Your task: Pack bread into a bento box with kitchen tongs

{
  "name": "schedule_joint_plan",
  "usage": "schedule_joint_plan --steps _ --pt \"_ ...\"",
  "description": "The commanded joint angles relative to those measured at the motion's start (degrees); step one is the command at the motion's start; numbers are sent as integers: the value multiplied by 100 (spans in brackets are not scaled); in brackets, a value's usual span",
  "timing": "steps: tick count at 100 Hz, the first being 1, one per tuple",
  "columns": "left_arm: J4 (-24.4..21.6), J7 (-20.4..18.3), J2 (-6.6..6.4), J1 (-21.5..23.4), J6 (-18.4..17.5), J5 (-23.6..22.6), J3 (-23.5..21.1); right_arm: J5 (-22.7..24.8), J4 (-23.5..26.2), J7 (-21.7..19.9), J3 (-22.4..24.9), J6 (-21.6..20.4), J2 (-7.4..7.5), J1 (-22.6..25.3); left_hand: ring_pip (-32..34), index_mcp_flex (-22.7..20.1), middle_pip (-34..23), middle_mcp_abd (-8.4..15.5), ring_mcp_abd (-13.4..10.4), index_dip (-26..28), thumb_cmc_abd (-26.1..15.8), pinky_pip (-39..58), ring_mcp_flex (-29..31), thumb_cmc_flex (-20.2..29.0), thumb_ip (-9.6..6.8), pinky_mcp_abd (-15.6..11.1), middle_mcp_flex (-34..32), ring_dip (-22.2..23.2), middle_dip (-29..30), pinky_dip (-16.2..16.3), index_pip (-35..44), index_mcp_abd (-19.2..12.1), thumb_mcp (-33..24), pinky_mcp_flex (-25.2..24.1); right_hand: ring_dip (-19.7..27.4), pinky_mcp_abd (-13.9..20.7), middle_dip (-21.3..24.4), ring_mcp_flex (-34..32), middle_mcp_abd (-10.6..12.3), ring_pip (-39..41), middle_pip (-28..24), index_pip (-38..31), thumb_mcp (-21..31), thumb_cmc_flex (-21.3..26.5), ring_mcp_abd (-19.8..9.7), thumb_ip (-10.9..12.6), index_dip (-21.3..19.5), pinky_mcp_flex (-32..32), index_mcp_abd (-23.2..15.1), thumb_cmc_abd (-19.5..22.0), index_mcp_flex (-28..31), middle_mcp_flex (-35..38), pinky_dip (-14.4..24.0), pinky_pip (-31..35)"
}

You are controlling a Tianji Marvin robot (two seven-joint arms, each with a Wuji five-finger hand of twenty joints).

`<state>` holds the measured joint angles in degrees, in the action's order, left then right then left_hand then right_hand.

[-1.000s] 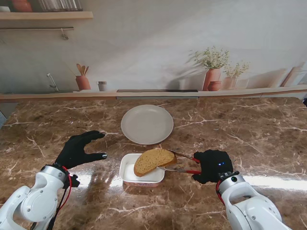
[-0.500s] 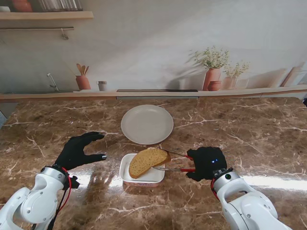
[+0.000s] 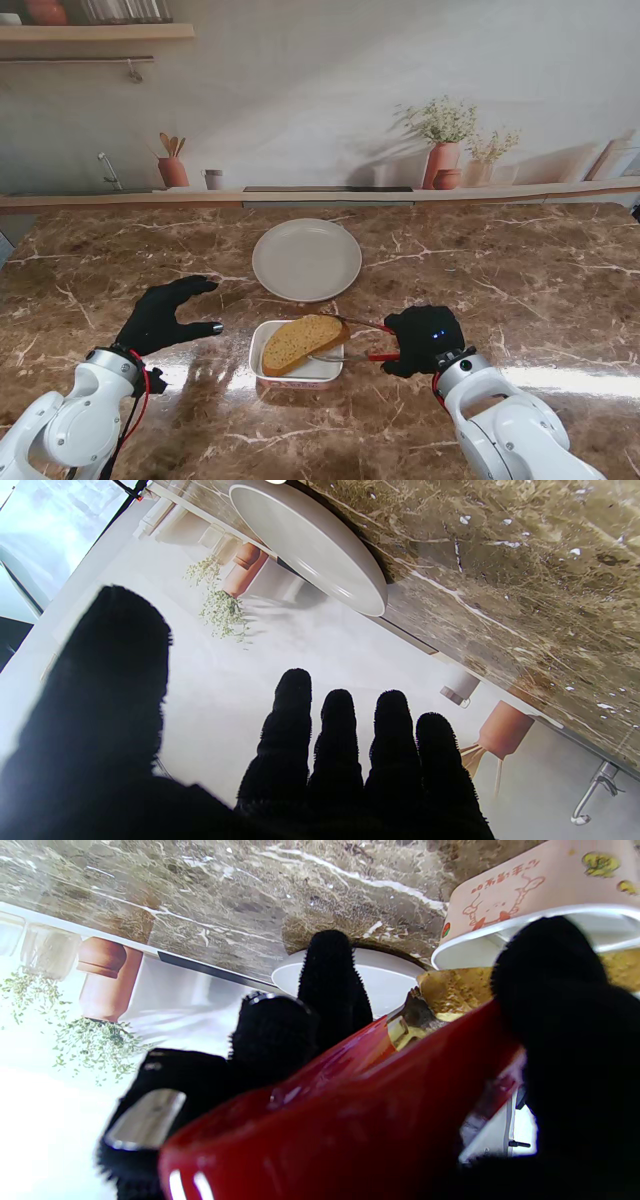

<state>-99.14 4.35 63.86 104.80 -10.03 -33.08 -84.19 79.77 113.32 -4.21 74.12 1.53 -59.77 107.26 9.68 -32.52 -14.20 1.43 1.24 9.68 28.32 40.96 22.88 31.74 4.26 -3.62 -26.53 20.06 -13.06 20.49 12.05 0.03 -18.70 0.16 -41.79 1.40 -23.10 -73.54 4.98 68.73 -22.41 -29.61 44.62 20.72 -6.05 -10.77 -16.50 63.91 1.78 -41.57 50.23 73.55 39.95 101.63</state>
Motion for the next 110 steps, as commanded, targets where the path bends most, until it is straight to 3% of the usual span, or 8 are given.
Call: schedule_joint_plan --steps 1,10,14,21,40,64,80,110 --pt "27 16 15 10 -18 2 20 19 59 -143 56 -26 29 66 -154 -27 33 150 -312 48 7 -124 -217 -135 -65 -279 135 -42 24 -71 38 -102 -81 -120 22 768 -96 -244 -142 -66 -44 118 -120 174 -356 384 -138 263 -290 543 132 -26 210 829" --pt "36 36 17 7 -24 -8 20 -3 83 -148 94 -52 26 85 -157 -26 33 151 -314 48 8 -124 -224 -148 -62 -279 140 -43 24 -71 38 -97 -93 -120 26 811 -149 -244 -177 -134 -14 281 -982 186 -374 519 -237 234 -167 720 -19 -144 240 799" --pt "37 39 19 8 -23 -1 20 -8 98 -160 114 -72 26 96 -156 -28 33 149 -312 48 12 -129 -220 -139 -63 -283 139 -44 24 -73 38 -93 -103 -122 36 826 -154 -239 -186 -165 -1 322 -1125 87 -383 540 -238 211 -127 643 -89 -198 240 785" --pt "30 33 17 16 -16 -3 17 -27 103 -143 139 -103 25 107 -159 -23 35 149 -307 47 9 -134 -227 -144 -61 -284 141 -45 25 -76 35 -88 -110 -121 68 865 -180 -248 -192 -274 2 386 -1003 -100 -378 673 -247 177 -83 550 -164 -272 253 762" --pt "24 24 17 22 -29 5 1 -37 159 -196 224 -189 26 153 -164 -12 40 143 -310 44 4 -162 -239 -146 -60 -291 151 -49 27 -90 28 -83 -120 -122 114 931 -212 -181 -191 -637 75 570 -758 -487 -362 655 -255 -78 2 570 -485 -609 327 642" --pt "33 19 16 18 -65 23 2 -395 113 285 399 -19 -39 223 -171 1 47 136 -306 39 -12 -188 -249 -158 -61 -291 160 -54 32 -103 17 -75 -102 -116 107 878 -216 -142 -138 -728 63 504 -734 -432 -275 615 -315 -178 -162 548 -375 -587 344 572" --pt "48 28 16 7 -101 19 9 -999 -32 522 553 167 -113 179 -171 -7 49 142 -316 40 -14 -196 -246 -162 -61 -291 159 -54 33 -106 21 -82 -89 -115 96 812 -229 -204 -143 -730 15 443 -723 -389 -223 600 -377 -148 -213 528 -286 -516 352 586" --pt "46 7 13 -11 -77 46 86 -1340 -549 843 781 620 -184 -45 -162 -19 43 141 -312 41 -7 -198 -231 -166 -58 -291 145 -48 31 -106 25 -91 -87 -114 94 772 -212 -187 -142 -752 22 457 -750 -416 -192 587 -410 -151 -231 560 -291 -541 325 596"
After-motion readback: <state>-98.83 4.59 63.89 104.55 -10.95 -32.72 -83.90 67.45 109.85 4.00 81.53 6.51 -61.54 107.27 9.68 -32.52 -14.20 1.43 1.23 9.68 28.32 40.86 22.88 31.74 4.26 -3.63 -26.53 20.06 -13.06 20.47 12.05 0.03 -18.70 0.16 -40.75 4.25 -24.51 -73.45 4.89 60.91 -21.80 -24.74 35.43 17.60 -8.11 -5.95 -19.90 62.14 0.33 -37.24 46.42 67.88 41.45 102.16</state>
